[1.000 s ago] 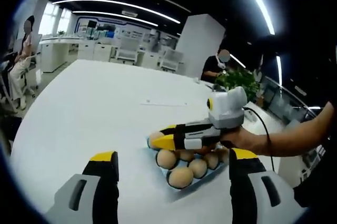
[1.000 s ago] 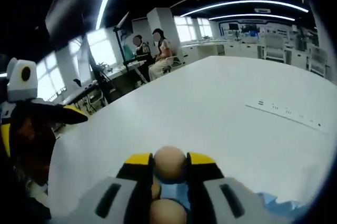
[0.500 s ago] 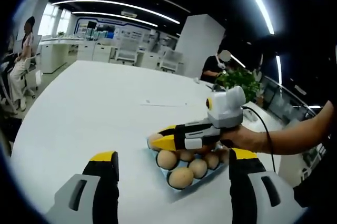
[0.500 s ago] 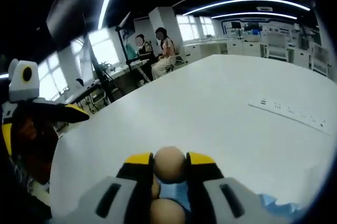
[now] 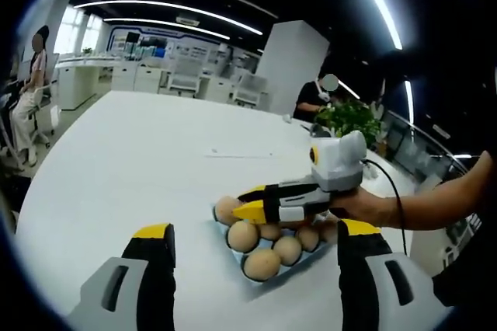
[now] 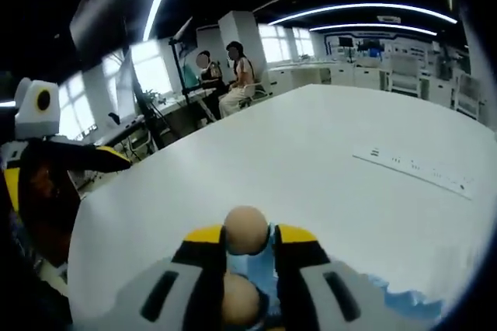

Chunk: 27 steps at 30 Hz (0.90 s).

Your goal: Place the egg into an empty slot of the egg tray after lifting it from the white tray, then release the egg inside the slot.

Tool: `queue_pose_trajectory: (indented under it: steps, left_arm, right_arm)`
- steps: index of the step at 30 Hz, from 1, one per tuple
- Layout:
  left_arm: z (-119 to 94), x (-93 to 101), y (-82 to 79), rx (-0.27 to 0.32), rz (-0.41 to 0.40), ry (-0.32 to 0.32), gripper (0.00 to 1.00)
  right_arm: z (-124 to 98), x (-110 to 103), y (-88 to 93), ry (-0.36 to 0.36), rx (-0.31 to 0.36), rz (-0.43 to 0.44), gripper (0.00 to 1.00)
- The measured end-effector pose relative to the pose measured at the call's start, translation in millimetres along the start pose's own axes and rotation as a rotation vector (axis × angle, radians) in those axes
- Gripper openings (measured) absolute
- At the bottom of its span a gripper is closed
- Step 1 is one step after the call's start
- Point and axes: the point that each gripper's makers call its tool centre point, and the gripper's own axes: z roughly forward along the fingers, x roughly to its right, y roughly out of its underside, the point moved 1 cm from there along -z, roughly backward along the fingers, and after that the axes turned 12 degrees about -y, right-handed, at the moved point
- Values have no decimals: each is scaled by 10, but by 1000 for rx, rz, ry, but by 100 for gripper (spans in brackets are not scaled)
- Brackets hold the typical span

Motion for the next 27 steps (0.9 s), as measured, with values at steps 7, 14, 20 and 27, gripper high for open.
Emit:
queue_pose_trajectory:
  steps: [7,14,20,27]
  left_arm:
    - [31,46,-17,1,2,12,86]
    - [62,91,-27,-4,10,24,86]
    - [75,115,-53,-2,12,33,85]
    - [86,118,-50,-6,14,35,84]
  right_arm:
    - [-483,183,-19,92,79,30,24]
    - [-1145,621,142,276,131,97,24]
    - [-1779,1023,245,496,168,100,24]
    - [-2318,1403,415,698,158,127,24]
